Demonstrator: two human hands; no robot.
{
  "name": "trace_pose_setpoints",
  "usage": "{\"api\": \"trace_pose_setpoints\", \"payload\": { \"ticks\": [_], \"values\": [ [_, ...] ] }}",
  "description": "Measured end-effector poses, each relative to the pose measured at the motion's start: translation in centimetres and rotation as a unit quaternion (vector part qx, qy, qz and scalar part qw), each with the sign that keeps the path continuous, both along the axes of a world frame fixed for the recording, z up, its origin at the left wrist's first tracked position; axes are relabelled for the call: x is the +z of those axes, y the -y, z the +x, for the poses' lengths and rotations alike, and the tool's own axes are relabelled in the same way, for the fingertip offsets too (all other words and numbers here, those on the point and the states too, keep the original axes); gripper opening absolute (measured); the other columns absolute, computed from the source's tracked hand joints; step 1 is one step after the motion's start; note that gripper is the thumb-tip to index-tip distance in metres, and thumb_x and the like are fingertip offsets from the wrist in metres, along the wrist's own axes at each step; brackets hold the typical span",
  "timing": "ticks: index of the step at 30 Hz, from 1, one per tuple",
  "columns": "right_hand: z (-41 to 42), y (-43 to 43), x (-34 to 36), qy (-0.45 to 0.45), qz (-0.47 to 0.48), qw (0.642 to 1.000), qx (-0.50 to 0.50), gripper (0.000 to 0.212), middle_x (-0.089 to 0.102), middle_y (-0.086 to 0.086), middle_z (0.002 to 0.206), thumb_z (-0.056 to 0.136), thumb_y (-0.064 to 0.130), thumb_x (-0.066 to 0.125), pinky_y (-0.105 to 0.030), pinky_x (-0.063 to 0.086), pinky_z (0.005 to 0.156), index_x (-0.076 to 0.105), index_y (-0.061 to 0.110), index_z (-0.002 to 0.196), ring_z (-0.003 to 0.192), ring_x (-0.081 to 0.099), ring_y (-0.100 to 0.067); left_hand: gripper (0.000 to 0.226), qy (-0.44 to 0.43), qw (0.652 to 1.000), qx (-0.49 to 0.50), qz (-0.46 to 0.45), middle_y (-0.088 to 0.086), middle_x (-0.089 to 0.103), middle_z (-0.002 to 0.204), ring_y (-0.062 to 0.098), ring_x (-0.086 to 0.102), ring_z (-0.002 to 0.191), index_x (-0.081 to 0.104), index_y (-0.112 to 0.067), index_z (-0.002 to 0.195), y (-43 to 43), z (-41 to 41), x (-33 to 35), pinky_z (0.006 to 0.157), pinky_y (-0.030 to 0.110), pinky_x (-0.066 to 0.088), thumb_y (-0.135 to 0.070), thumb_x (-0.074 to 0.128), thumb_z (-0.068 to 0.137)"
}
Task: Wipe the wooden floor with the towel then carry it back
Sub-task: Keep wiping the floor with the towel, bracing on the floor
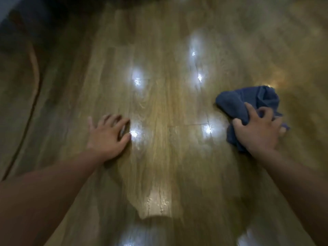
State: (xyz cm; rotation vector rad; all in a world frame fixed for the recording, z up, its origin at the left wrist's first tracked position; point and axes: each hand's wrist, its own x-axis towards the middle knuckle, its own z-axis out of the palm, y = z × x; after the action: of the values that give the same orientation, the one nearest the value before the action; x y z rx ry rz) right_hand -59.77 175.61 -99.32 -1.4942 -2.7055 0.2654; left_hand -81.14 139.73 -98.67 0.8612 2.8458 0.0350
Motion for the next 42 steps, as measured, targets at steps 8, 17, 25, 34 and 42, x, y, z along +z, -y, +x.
{"api": "trace_pose_setpoints", "payload": {
  "ticks": [8, 17, 25, 34, 42],
  "values": [
    [-8.6, -1.8, 2.4, 0.041, -0.040, 0.997, -0.047, 0.059, 0.032, -0.025, 0.144, 0.089, 0.041, 0.052, -0.067, 0.029, 0.106, 0.035, 0.030, 0.144, 0.129, 0.032, -0.056, 0.068, 0.005, 0.997, 0.078, 0.018, -0.009, 0.015, 0.165, 0.027, 0.006, 0.151, 0.019, -0.048, 0.152, 4.2, -1.0, -2.4, 0.114, 0.070, 0.000, -0.071, 0.015, 0.088],
    [-34.3, 8.0, 0.7, -0.008, -0.025, 0.994, 0.103, 0.065, 0.028, -0.013, 0.151, 0.083, 0.051, 0.045, -0.066, 0.014, 0.115, 0.034, 0.042, 0.147, 0.136, 0.024, -0.054, 0.065, 0.008, 0.999, 0.048, 0.018, 0.003, 0.042, 0.155, 0.040, 0.035, 0.142, 0.049, -0.036, 0.142, 4.2, -1.8, -1.7, 0.103, 0.080, 0.021, -0.064, 0.044, 0.084],
    [-33.7, 23.2, 1.5, -0.031, -0.063, 0.836, 0.544, 0.067, 0.054, -0.003, 0.124, 0.070, 0.051, 0.052, -0.048, 0.036, 0.095, 0.059, 0.040, 0.136, 0.108, 0.047, -0.036, 0.063, 0.016, 0.998, 0.055, 0.040, 0.002, 0.048, 0.148, 0.042, 0.043, 0.134, 0.057, -0.035, 0.132, 4.6, -2.1, -1.6, 0.103, 0.080, 0.018, -0.065, 0.052, 0.077],
    [-41.3, 12.2, 2.0, -0.026, 0.024, 0.857, 0.515, 0.068, 0.052, -0.017, 0.133, 0.075, 0.053, 0.045, -0.059, 0.039, 0.099, 0.055, 0.033, 0.140, 0.119, 0.046, -0.045, 0.072, 0.052, 0.996, 0.048, 0.057, 0.000, 0.036, 0.158, 0.040, 0.027, 0.146, 0.045, -0.038, 0.145, 4.5, -2.3, -1.8, 0.103, 0.080, 0.018, -0.066, 0.052, 0.078],
    [-44.7, 15.7, 2.4, 0.042, -0.018, 0.912, 0.409, 0.061, 0.040, -0.011, 0.142, 0.082, 0.039, 0.056, -0.059, 0.026, 0.109, 0.042, 0.039, 0.141, 0.132, 0.032, -0.046, 0.069, 0.027, 0.998, 0.047, 0.038, 0.001, 0.036, 0.158, 0.040, 0.028, 0.146, 0.044, -0.036, 0.146, 4.7, -2.4, -1.5, 0.105, 0.079, 0.016, -0.064, 0.047, 0.083]
  ]
}}
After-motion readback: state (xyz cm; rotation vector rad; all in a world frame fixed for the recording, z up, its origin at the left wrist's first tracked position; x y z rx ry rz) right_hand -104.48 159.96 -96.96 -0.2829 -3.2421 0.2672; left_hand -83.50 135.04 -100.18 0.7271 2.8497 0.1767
